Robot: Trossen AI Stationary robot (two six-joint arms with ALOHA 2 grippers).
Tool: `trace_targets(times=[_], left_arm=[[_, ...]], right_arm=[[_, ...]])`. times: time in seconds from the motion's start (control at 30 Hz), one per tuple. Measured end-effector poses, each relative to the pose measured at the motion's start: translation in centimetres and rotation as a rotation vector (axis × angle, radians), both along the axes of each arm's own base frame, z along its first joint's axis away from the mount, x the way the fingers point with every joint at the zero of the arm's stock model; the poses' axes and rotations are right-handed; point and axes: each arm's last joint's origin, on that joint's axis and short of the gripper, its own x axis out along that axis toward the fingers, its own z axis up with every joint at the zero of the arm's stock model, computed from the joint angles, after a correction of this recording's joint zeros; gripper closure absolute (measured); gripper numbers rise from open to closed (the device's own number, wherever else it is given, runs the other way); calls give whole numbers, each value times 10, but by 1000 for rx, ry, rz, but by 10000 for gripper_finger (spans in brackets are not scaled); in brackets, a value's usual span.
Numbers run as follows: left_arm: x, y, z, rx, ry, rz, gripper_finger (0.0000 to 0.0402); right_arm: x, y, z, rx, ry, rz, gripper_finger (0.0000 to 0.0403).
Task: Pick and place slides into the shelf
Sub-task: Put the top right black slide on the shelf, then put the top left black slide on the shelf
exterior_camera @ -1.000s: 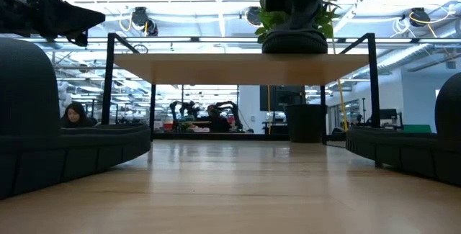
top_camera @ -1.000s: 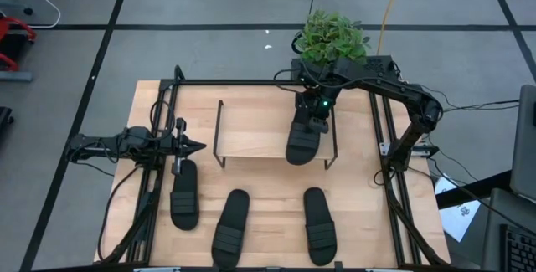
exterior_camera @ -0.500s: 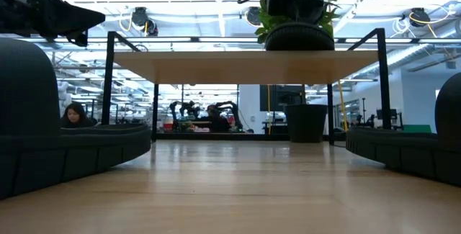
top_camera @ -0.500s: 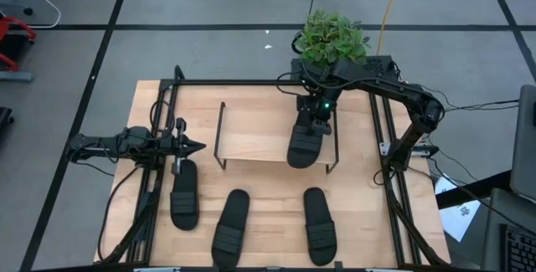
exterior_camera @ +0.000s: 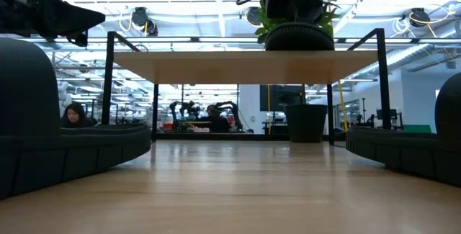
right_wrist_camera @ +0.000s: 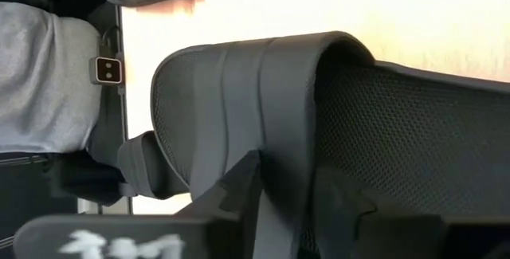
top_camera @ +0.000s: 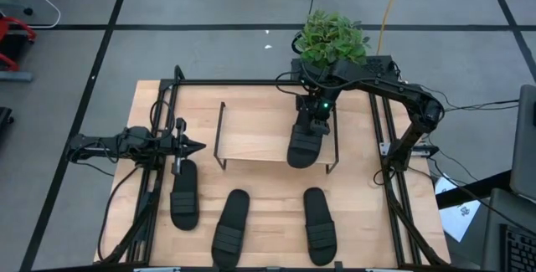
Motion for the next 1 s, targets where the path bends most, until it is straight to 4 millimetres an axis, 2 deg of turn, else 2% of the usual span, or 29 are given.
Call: trace_targets(times=[0.3, 0.43, 0.67, 0.87, 1.0], left_arm=[[0, 0, 0, 0, 0, 0, 401], [0, 0, 0, 1, 0, 0, 401], [0, 0, 0, 1, 0, 0, 401], [0, 0, 0, 1, -2, 0, 401], [0, 0, 0, 1, -2, 0, 401]], right_arm=[[-2, 0, 3, -22, -3, -2, 276], [-9, 3, 15, -111, -17, -7, 269], [-24, 12, 44, -224, -147, -24, 268], [-27, 14, 53, -288, -181, -53, 268], [-32, 24, 60, -386, -185, -24, 273]])
